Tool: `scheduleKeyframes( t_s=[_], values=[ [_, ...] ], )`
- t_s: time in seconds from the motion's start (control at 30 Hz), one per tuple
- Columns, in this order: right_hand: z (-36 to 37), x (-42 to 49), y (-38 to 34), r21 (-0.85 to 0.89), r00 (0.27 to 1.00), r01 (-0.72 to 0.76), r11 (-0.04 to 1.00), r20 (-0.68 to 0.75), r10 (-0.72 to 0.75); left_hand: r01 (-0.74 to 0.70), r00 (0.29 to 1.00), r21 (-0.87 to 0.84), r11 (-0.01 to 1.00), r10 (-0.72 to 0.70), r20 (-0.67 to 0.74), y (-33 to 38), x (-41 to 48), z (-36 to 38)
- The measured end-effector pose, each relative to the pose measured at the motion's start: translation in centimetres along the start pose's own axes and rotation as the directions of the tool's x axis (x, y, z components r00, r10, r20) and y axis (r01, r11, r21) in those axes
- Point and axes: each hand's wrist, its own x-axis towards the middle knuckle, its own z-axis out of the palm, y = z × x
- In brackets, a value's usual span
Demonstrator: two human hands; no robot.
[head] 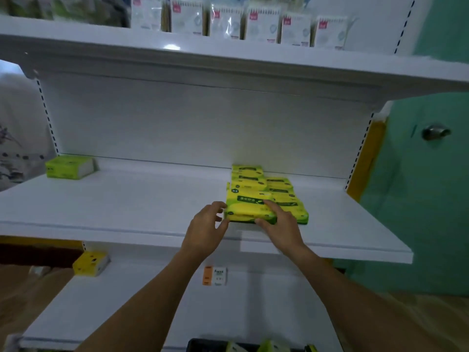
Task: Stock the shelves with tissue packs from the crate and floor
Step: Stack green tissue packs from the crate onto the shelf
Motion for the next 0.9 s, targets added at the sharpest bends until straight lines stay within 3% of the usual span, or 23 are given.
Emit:
scheduleKeyframes(
  t_s=[0.2, 0.4, 0.63, 0.9],
  values=[
    [-0.3, 5.1, 2.0, -0.056, 0.992, -0.124, 0.991, 0.019, 0.125, 0.026, 0.983, 0.153, 0.988, -0.053, 0.177, -3.3, 1.9, 2.0],
    [1.2, 6.8, 2.2, -0.210, 0.995, -0.066, 0.975, 0.064, 0.081, 0.060, 0.961, 0.295, 0.954, -0.135, 0.242, -5.7, 2.2, 3.4],
    [1.9, 7.6, 2.0, -0.289, 0.999, -0.042, 0.956, 0.021, 0.050, 0.049, 0.965, 0.298, 0.953, -0.122, 0.232, -6.1, 1.5, 4.0],
    [-0.9, 3.3, 1.9, -0.248, 0.998, -0.016, 0.969, -0.065, 0.000, 0.020, 0.952, 0.300, 0.954, -0.110, 0.285, -3.6, -1.6, 3.2]
  ],
)
